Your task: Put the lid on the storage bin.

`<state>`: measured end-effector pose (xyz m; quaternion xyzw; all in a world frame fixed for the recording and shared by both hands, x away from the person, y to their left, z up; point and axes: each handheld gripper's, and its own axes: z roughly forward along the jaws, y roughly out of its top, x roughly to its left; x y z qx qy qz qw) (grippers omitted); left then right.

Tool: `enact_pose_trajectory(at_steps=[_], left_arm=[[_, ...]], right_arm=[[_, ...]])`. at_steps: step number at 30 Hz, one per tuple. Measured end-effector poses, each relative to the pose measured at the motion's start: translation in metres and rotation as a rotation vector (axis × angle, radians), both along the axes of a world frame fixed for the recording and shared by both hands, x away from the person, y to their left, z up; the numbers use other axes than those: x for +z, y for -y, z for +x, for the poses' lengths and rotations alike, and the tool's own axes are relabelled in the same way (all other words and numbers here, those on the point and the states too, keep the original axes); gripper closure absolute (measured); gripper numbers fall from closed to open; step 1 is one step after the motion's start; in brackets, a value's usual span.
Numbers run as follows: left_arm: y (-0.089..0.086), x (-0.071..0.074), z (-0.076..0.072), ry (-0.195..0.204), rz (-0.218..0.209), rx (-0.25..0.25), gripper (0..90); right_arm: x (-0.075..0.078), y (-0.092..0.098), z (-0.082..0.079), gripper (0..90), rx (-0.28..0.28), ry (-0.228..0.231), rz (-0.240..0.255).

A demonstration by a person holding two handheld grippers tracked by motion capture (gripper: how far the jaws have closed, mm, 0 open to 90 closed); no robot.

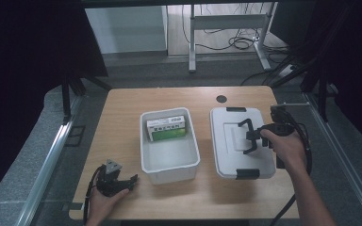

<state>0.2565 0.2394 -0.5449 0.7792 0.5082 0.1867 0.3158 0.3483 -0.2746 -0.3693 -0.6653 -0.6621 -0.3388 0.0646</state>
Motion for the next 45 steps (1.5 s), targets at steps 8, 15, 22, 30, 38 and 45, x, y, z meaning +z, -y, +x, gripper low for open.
enact_pose_trajectory(at_steps=[8,15,22,30,38,45], left_arm=[[0.0,0.0,0.0,-0.001,0.0,0.0,12.7],[0.0,0.0,0.0,-0.002,0.001,0.0,12.6],[0.0,0.0,0.0,-0.003,0.002,0.001,12.7],[0.0,0.0,0.0,-0.003,0.002,0.0,12.6],[0.0,0.0,-0.001,-0.002,0.001,0.002,12.6],[0.0,0.0,-0.001,-0.002,0.0,0.002,12.6]], right_arm=[[0.012,-0.013,-0.002,84.6,0.031,0.013,0.018],[0.029,-0.027,-0.005,84.6,0.062,0.037,0.023],[0.041,-0.04,-0.007,84.6,0.082,0.047,0.033],[0.051,-0.068,-0.003,84.6,0.122,0.051,0.032],[0.053,-0.084,-0.002,84.6,0.145,0.046,0.039],[0.054,-0.098,0.001,84.6,0.157,0.037,0.045]])
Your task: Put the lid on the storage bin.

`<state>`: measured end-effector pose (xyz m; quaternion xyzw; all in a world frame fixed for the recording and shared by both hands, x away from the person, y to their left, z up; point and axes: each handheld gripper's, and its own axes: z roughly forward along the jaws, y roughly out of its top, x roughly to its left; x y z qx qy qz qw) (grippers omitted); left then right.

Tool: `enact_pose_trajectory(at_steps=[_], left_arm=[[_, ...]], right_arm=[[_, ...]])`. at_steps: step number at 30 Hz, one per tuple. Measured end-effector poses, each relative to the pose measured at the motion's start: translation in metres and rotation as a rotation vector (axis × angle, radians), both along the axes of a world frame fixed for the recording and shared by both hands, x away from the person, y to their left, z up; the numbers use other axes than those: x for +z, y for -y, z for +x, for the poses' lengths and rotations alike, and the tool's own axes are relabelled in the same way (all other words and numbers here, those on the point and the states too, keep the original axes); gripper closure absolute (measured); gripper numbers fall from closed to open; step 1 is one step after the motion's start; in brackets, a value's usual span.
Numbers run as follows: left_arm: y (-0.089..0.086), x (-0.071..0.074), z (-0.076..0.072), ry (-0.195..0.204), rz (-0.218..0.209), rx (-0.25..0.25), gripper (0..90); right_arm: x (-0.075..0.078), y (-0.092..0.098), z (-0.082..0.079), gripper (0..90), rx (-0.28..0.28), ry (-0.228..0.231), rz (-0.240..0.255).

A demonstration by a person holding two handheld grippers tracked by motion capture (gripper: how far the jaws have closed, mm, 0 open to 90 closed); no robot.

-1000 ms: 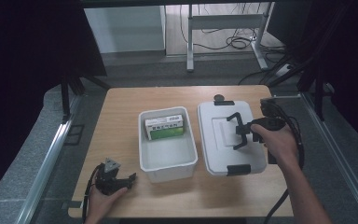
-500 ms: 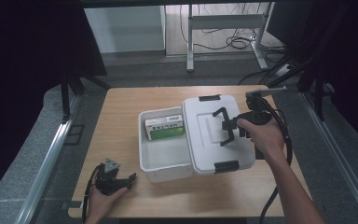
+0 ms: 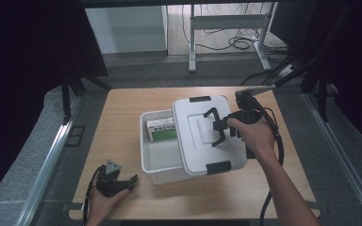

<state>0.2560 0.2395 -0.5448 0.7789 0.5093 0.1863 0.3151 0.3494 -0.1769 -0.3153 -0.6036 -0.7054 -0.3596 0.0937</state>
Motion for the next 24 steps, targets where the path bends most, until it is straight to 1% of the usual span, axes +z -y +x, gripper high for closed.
enact_pose_trajectory(at_steps=[8,15,17,24], left_arm=[[0.0,0.0,0.0,0.0,0.0,0.0,12.6],[0.0,0.0,0.0,0.0,0.0,0.0,12.6],[0.0,0.0,0.0,0.0,0.0,0.0,12.6],[0.0,0.0,0.0,0.0,0.0,-0.001,12.5]], right_arm=[[0.002,-0.022,0.004,84.5,0.021,-0.005,0.0],[0.003,-0.038,0.007,84.6,0.025,-0.012,-0.004],[0.003,-0.043,0.008,84.6,0.031,-0.014,-0.011],[0.0,-0.06,0.013,84.6,0.035,-0.03,-0.006]])
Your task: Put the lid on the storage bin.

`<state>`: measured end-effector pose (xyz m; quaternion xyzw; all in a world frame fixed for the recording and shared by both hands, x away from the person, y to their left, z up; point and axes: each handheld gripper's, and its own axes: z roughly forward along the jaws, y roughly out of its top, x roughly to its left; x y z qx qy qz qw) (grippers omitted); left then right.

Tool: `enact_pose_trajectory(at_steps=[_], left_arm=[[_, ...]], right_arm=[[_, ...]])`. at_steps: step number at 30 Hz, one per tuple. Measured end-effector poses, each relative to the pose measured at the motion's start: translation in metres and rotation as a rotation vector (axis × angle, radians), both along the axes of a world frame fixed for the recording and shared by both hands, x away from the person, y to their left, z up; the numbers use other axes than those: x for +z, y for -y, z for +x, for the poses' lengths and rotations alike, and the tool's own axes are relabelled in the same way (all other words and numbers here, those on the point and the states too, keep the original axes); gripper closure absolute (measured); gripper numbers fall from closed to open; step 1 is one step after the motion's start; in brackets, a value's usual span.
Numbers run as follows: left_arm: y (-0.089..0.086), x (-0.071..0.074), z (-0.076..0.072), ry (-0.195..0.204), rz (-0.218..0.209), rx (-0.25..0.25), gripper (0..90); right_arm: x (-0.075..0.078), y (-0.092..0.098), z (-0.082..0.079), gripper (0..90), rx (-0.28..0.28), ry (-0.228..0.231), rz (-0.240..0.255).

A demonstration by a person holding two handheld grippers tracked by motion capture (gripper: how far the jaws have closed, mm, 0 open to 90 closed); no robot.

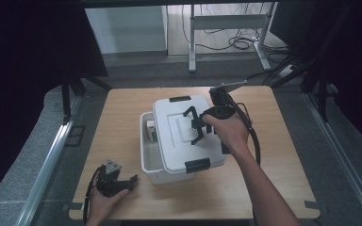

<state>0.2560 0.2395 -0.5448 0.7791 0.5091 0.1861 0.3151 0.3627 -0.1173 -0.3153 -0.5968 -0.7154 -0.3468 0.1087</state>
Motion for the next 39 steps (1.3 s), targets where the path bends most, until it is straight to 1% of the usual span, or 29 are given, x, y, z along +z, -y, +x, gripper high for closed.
enact_pose_trajectory(at_steps=[6,12,17,21,27,28,36,39], left_arm=[[0.0,0.0,0.0,0.0,0.0,0.0,12.5],[0.0,0.0,0.0,0.0,0.0,0.0,12.5],[0.0,0.0,0.0,0.0,0.0,0.0,12.5],[0.0,0.0,0.0,0.0,0.0,-0.001,12.5],[0.0,0.0,0.0,0.0,0.0,0.0,12.5],[0.0,0.0,0.0,0.0,0.0,-0.001,12.5],[0.0,0.0,0.0,0.001,0.0,0.0,12.5],[0.0,0.0,0.0,0.001,0.0,0.0,12.5]], right_arm=[[-0.003,-0.01,0.003,84.5,0.002,-0.013,-0.008],[-0.005,-0.02,0.006,84.5,0.0,-0.021,-0.006],[-0.006,-0.026,0.007,84.6,-0.009,-0.028,-0.008],[-0.008,-0.034,0.009,84.6,-0.02,-0.038,-0.008],[-0.011,-0.042,0.012,84.5,-0.018,-0.046,-0.013],[-0.013,-0.046,0.013,84.5,-0.018,-0.05,-0.016],[-0.017,-0.057,0.015,84.5,-0.017,-0.062,-0.021],[-0.019,-0.064,0.016,84.6,-0.016,-0.07,-0.027]])
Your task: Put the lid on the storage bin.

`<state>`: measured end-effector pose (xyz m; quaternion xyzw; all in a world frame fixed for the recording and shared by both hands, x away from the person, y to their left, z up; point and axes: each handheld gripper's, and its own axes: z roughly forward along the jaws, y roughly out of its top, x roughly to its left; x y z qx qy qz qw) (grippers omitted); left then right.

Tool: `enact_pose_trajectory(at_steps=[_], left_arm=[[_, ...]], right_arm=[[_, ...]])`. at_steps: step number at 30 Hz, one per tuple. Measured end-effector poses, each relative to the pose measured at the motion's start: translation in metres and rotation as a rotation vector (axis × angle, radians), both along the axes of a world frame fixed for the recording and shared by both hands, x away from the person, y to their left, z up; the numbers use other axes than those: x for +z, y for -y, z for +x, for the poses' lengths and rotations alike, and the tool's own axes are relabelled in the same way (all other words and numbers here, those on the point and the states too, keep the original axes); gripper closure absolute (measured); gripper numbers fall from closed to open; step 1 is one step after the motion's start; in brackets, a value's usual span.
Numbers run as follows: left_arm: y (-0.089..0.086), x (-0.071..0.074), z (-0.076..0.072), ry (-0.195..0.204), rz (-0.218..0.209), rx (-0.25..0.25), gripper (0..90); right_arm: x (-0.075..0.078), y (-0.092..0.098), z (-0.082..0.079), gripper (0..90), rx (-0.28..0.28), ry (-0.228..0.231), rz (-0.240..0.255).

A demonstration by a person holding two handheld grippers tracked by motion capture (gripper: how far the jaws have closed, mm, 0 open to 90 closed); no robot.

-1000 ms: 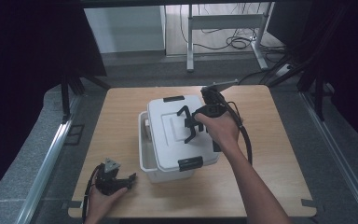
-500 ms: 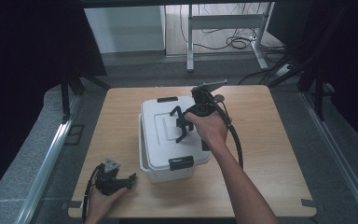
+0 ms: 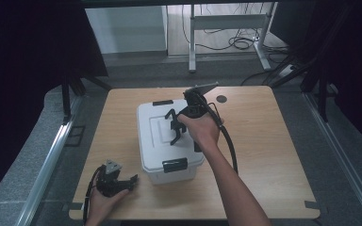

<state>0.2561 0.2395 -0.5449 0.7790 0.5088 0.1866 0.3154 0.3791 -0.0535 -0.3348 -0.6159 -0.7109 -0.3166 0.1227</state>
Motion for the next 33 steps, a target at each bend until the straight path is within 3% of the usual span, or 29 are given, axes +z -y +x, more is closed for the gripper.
enact_pose_trajectory(at_steps=[14,25,33], left_arm=[[0.0,0.0,0.0,-0.002,0.001,-0.001,12.5],[0.0,0.0,0.0,-0.003,-0.002,0.0,12.5],[0.0,0.0,0.0,-0.001,0.0,-0.003,12.6]], right_arm=[[-0.014,-0.014,0.008,84.5,-0.015,-0.011,-0.049],[-0.028,-0.02,0.014,84.0,-0.032,-0.034,-0.042],[-0.03,-0.017,0.011,84.3,-0.041,-0.025,-0.048]])
